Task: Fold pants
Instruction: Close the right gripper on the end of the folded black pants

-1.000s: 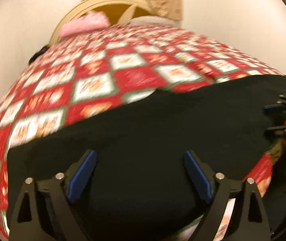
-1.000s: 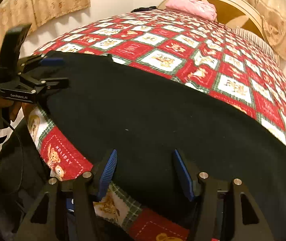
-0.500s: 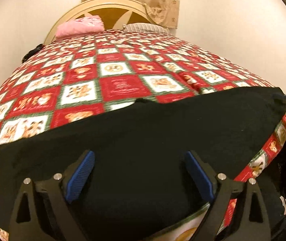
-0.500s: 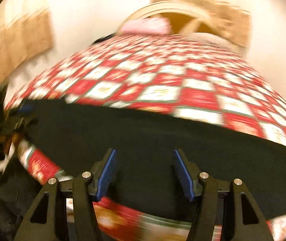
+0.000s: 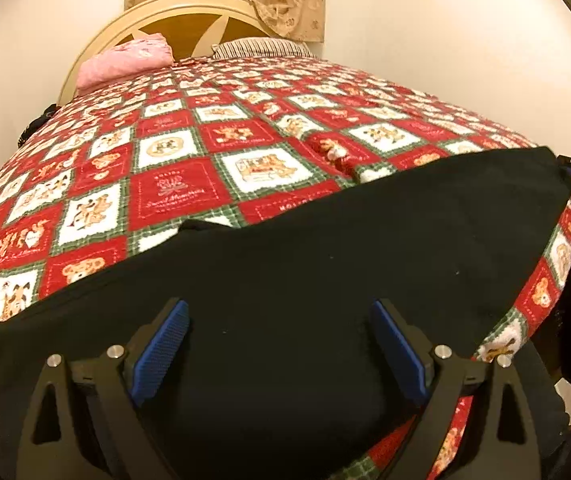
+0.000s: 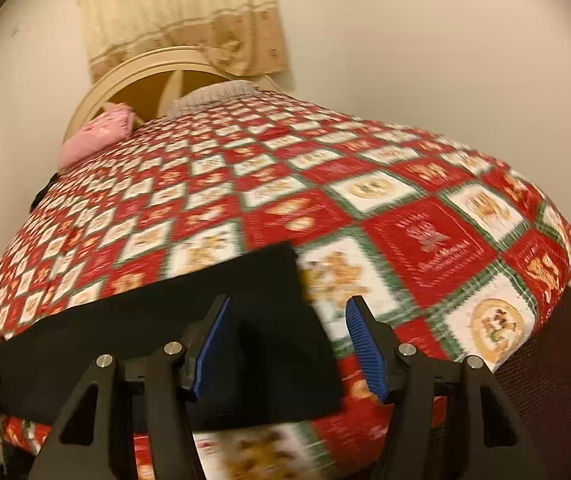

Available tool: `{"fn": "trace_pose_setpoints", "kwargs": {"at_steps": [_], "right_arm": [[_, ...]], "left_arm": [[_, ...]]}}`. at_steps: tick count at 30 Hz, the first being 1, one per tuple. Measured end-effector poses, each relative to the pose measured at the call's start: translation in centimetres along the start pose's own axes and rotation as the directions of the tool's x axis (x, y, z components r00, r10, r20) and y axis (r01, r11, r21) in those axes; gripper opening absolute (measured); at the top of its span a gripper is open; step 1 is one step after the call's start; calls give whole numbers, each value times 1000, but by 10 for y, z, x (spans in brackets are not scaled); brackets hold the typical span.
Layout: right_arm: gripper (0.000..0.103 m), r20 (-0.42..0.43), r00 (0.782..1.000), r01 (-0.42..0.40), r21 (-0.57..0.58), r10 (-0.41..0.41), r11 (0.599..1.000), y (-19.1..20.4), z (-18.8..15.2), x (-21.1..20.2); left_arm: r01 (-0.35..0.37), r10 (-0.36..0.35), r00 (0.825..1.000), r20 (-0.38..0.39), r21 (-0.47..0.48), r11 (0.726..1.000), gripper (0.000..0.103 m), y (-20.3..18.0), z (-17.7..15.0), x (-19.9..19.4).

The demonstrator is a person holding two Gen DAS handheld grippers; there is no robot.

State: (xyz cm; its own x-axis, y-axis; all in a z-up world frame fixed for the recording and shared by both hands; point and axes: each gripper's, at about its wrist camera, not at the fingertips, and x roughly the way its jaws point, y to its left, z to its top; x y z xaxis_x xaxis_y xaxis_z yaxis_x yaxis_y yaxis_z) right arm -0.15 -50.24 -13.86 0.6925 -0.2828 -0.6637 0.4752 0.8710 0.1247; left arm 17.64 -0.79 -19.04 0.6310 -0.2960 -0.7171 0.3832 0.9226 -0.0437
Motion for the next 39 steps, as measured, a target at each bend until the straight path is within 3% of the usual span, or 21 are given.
{"fn": "trace_pose_setpoints", "kwargs": {"at_steps": [3, 10, 14, 22, 28, 34, 39], "right_arm": [[60, -30, 997, -64, 44, 66, 997, -12, -1, 14], [53, -15, 997, -75, 21, 76, 997, -13, 5, 27], [37, -36, 994, -104, -26, 103, 994, -2, 2, 26], [37, -45, 993, -113, -8, 113, 994, -10, 1, 34], [37, -45, 997, -71, -42, 69, 997, -4, 1, 25], [52, -21, 1000, -9, -76, 7, 997, -7, -5, 13], [53, -29, 999, -47, -50, 45, 998, -17, -9, 14]], "left_arm": [[-13, 13, 1000, -13, 4, 1000, 95, -1, -3, 5], [-26, 26, 1000, -16, 13, 1000, 98, -4, -2, 5], [-24, 24, 1000, -15, 12, 1000, 98, -5, -1, 7], [-16, 16, 1000, -11, 11, 1000, 100, -5, -1, 7], [-6, 6, 1000, -3, 7, 1000, 100, -4, -5, 5], [-3, 3, 1000, -1, 9, 1000, 101, -5, -5, 6], [-10, 10, 1000, -7, 16, 1000, 103, -6, -4, 7]]}}
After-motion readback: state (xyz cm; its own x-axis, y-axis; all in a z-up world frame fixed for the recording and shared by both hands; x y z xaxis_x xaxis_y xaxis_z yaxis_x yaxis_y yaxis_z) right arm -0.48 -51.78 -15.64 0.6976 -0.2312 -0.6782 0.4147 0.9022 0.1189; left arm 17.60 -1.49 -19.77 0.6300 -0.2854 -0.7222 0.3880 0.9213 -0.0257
